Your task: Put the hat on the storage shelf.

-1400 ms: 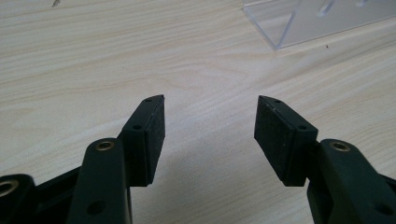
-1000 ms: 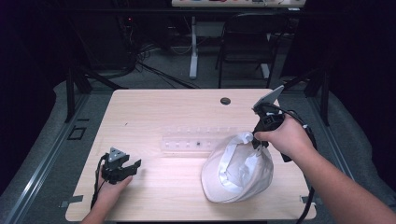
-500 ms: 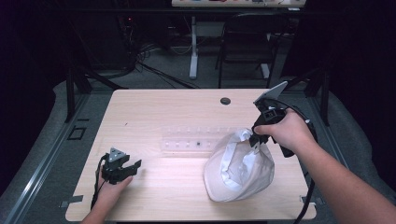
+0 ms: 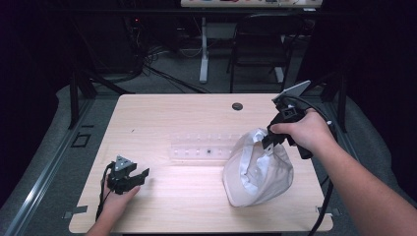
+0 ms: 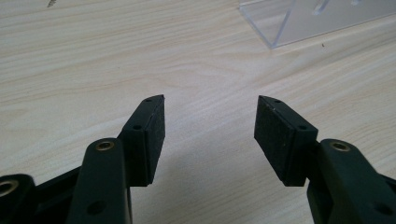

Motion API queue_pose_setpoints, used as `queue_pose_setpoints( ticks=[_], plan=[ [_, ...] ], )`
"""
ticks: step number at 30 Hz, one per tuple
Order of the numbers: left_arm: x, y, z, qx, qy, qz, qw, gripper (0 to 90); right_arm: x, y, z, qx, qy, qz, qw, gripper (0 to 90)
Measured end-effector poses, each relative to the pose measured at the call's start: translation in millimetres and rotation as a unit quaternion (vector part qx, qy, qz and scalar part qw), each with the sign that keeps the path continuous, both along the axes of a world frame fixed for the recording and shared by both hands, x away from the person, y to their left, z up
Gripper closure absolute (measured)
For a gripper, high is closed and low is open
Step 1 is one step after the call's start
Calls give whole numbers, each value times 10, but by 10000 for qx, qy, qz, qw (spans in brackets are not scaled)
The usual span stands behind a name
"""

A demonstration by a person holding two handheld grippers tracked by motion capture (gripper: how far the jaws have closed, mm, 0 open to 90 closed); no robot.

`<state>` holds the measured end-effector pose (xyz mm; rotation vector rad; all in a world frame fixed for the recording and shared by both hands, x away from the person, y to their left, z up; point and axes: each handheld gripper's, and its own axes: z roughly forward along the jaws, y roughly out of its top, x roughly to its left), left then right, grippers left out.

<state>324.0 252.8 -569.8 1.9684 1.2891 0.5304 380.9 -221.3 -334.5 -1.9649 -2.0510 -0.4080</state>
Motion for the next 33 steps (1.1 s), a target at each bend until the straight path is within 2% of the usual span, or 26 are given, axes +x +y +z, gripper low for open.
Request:
queue_pose_setpoints(
  ticks=[5,7,9,11,18,24,27,31,33],
  plan=[
    [-3,-15,0,14,-34,-64,10000,438,8,-62,18,325,64,-146,9993,800],
    [-9,-21,4,-1,-38,-60,10000,438,13,-87,25,428,81,-119,9990,800],
    [-15,-21,15,24,-10,-89,10000,437,12,-94,32,468,51,-226,9986,800],
    [-19,-30,13,4,-65,-77,9999,437,11,-107,30,541,-15,-277,9981,801],
    [-48,-69,39,-58,-152,-204,9997,437,23,-143,62,858,57,-318,9958,802],
    [-80,-121,68,-48,-259,-342,9991,437,29,-153,89,1162,30,-353,9926,803],
    [-94,-143,81,-129,-290,-358,9989,434,23,-143,110,1300,0,-377,9908,803],
    [-122,-190,126,-475,-348,-351,9977,424,14,-155,142,1538,-42,-386,9873,803],
    [-137,-212,149,-494,-356,-395,9974,424,15,-159,149,1583,-51,-386,9866,803]
  ],
)
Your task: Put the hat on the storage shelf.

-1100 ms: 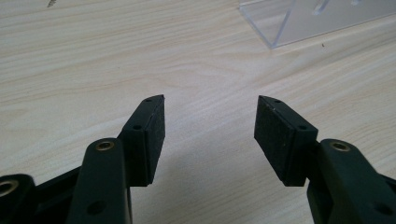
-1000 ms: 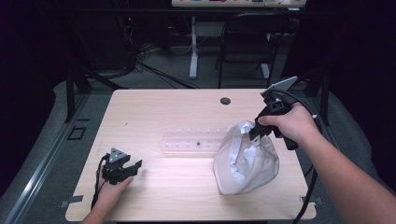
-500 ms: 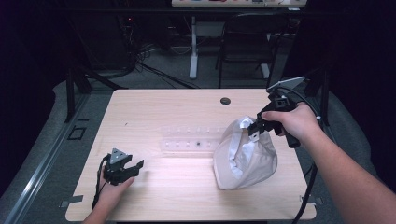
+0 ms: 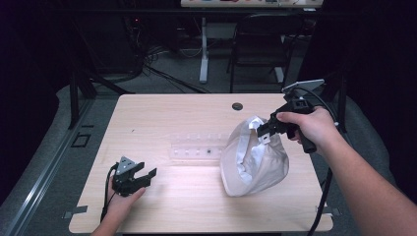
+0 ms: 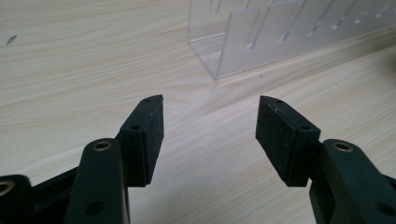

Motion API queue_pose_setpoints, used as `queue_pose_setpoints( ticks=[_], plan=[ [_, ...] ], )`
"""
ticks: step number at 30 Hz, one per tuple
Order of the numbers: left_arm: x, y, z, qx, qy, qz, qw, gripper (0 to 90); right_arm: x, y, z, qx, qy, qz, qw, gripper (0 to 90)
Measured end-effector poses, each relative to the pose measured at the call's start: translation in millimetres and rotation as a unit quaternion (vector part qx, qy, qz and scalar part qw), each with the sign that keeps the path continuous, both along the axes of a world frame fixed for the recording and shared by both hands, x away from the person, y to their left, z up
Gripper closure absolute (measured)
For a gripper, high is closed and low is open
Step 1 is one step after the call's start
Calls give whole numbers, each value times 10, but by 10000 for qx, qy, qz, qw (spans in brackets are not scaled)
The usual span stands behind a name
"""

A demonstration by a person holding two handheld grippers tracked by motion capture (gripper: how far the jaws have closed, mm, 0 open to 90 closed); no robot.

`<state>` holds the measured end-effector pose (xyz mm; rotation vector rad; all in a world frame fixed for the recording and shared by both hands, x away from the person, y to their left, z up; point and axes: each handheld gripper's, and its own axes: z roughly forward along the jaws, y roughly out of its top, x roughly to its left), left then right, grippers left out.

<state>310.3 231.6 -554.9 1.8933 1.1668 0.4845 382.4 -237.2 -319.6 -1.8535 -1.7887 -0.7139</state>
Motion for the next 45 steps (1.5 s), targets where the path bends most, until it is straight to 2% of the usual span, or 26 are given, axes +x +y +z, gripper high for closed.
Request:
queue_pose_setpoints(
  ticks=[2,7,11,13,14,15,17,20,23,24,27,31,33,39,41,44,45],
  plan=[
    [-29,-55,34,-1,-119,-100,9999,424,6,-6,19,127,-30,26,9999,804],
    [-82,-160,107,6,-241,-318,9992,438,20,2,32,221,-55,-42,9997,804],
    [-137,-325,192,144,-370,-593,9974,447,30,19,56,275,-85,-41,9996,805],
    [-149,-363,208,148,-405,-636,9970,446,37,24,71,287,-92,5,9995,804],
    [-176,-437,248,178,-470,-739,9960,446,37,38,80,301,-118,-40,9995,804],
    [-176,-437,248,178,-470,-739,9960,447,40,44,85,307,-127,-39,9994,804],
    [-219,-558,307,272,-623,-895,9937,445,46,65,96,317,-150,-33,9994,804],
    [-234,-653,342,322,-697,-992,9921,449,61,79,107,336,-184,12,9993,804],
    [-233,-704,369,283,-712,-1040,9916,452,71,91,116,353,-195,16,9992,804],
    [-229,-757,398,176,-749,-1069,9913,454,77,115,125,375,-233,-13,9990,805],
    [-236,-826,445,105,-786,-1149,9902,457,89,135,150,434,-257,52,9987,805],
    [-247,-898,494,81,-813,-1238,9889,454,105,162,187,484,-319,-16,9983,805],
    [-256,-983,534,79,-881,-1326,9872,444,125,167,223,569,-429,62,9974,805],
    [-242,-1108,556,74,-908,-1422,9856,439,155,206,251,589,-441,21,9973,805],
    [-247,-1173,577,87,-980,-1486,9840,439,182,225,255,604,-466,-33,9971,805],
    [-248,-1212,591,90,-986,-1524,9833,439,213,229,260,636,-521,-22,9966,805],
    [-250,-1259,608,76,-1002,-1583,9823,439,225,233,264,636,-524,-32,9966,805]
  ],
)
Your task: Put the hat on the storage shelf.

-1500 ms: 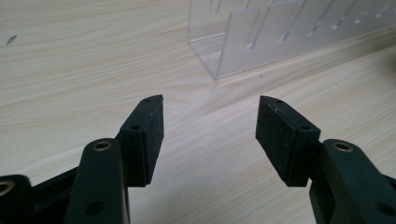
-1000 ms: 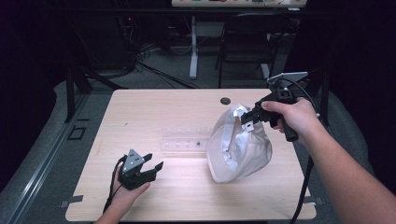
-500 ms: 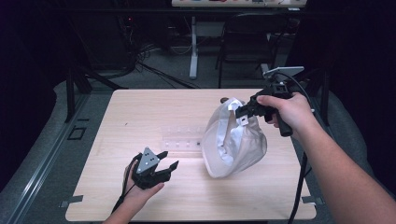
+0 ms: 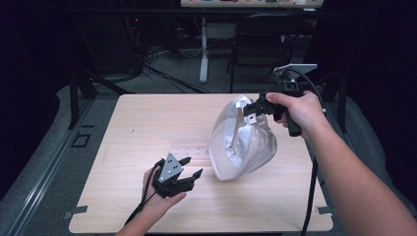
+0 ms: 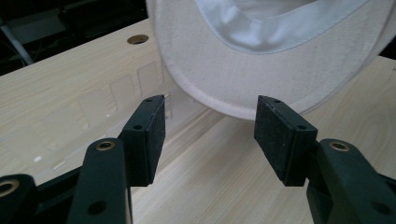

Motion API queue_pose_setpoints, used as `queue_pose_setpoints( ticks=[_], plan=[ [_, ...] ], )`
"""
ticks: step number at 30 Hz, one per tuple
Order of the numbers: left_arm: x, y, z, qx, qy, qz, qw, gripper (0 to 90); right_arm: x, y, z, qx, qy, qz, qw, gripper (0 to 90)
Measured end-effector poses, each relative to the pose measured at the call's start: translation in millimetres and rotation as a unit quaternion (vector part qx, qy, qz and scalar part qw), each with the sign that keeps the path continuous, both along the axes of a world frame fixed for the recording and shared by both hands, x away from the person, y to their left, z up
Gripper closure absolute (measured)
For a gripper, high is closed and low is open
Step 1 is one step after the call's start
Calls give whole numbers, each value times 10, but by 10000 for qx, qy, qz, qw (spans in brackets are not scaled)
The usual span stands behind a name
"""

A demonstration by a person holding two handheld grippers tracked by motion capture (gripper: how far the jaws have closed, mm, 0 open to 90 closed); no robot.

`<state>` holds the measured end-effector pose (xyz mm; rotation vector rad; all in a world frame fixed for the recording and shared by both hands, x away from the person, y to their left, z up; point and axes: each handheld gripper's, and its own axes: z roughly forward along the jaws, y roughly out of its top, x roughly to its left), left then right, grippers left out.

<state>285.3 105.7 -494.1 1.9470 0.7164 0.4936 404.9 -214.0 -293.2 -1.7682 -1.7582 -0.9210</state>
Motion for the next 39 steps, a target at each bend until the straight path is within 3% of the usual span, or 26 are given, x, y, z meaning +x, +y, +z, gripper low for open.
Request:
queue_pose_setpoints(
  ticks=[12,15,18,24,31,39],
  plan=[
    [-55,-324,58,57,-165,-430,9989,420,99,104,-5,71,-86,-176,9998,806],
    [-90,-391,67,98,-235,-516,9983,419,128,123,-7,60,-87,-110,9999,806],
    [-94,-434,64,83,-208,-583,9980,415,145,151,6,81,-78,-138,9998,805],
    [-52,-539,44,111,-149,-535,9984,415,168,207,23,130,-94,-139,9998,805],
    [-15,-714,34,476,-422,-237,9977,485,195,250,27,177,-136,-117,9997,806],
    [22,-857,57,578,-458,-223,9970,590,224,265,27,204,-145,-154,9996,806]
  ],
)
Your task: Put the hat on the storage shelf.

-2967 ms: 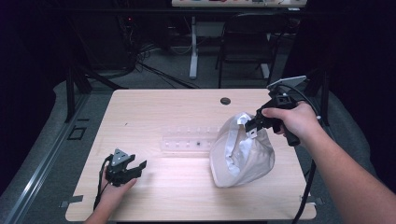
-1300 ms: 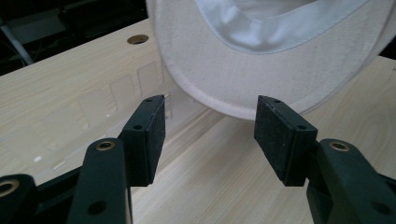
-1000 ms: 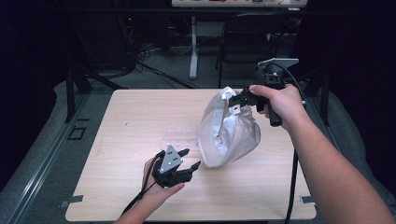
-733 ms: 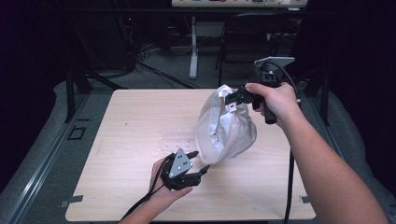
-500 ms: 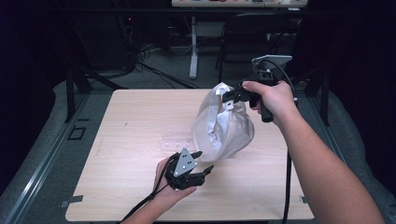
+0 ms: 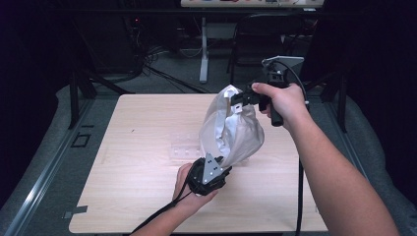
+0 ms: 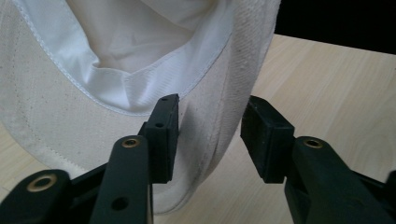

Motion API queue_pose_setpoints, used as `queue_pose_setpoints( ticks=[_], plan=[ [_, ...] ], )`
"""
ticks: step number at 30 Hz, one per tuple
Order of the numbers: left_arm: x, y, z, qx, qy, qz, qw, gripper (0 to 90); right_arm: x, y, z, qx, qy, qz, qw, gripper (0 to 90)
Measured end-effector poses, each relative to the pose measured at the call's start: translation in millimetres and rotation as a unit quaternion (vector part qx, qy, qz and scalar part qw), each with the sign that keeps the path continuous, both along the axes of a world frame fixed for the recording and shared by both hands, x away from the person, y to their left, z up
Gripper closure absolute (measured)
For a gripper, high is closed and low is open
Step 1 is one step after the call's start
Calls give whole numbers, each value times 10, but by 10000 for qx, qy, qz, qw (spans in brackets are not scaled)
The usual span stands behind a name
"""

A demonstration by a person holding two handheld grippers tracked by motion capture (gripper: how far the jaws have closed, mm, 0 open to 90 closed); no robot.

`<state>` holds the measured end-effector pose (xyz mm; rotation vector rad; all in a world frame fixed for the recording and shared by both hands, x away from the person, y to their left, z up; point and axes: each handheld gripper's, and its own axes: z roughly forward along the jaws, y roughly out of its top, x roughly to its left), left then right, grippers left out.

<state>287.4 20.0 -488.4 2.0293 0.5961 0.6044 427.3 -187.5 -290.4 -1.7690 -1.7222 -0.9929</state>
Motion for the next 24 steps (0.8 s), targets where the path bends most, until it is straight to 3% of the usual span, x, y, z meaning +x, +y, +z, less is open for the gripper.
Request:
queue_pose_setpoints(
  ticks=[7,10,17,21,24],
  plan=[
    [20,54,36,3,-92,-72,9999,751,7,-35,5,-27,18,-39,10000,805],
    [44,123,68,-125,-74,-147,9998,784,2,-70,25,-28,8,-85,10000,805],
    [165,266,109,-371,36,-336,9987,801,-20,-113,86,-28,-77,-136,9999,805],
    [257,345,67,-590,158,-514,9968,801,-14,-102,79,-43,-75,-130,9999,806],
    [317,396,18,-715,140,-598,9955,801,-7,-84,61,-38,-85,-126,9999,806]
  ],
)
